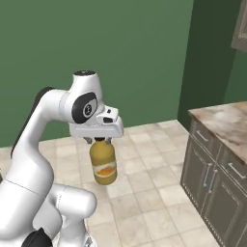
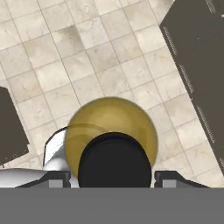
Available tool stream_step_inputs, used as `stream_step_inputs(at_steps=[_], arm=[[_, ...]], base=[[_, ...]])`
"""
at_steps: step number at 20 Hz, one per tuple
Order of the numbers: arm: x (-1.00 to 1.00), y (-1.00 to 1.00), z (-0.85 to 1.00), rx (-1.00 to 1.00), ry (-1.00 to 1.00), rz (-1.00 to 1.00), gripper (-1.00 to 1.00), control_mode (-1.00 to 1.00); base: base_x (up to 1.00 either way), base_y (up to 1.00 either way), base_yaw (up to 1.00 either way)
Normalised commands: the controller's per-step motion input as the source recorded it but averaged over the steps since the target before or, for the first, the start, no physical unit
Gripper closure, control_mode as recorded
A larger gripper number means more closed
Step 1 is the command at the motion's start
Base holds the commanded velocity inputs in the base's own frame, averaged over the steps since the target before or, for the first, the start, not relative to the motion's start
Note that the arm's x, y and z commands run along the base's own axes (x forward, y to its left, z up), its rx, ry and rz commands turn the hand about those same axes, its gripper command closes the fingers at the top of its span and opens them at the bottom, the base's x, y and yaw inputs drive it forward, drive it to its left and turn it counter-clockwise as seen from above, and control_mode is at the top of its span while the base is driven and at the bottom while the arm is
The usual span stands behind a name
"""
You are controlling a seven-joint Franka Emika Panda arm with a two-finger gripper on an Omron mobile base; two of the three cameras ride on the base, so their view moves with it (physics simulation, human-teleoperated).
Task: There is a wine glass and glass cup on the dining counter. Place the wine bottle next to the wine glass and the juice bottle next to the glass cup.
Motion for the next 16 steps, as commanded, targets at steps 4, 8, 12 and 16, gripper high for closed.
stream_step_inputs(at_steps=[4, 8, 12, 16], arm=[[0.00, 0.00, 0.00, 0.00, 0.00, 0.00, 1.00, 1.00], [0.00, 0.00, 0.00, 0.00, 0.00, 0.00, 1.00, 1.00], [0.00, 0.00, 0.00, 0.00, 0.00, 0.00, 1.00, 1.00], [0.00, 0.00, 0.00, 0.00, 0.00, 0.00, 1.00, 1.00]], base=[[0.84, 0.00, 0.12], [0.78, 0.00, 0.19], [0.70, 0.00, 0.31], [0.66, 0.00, 0.38]])
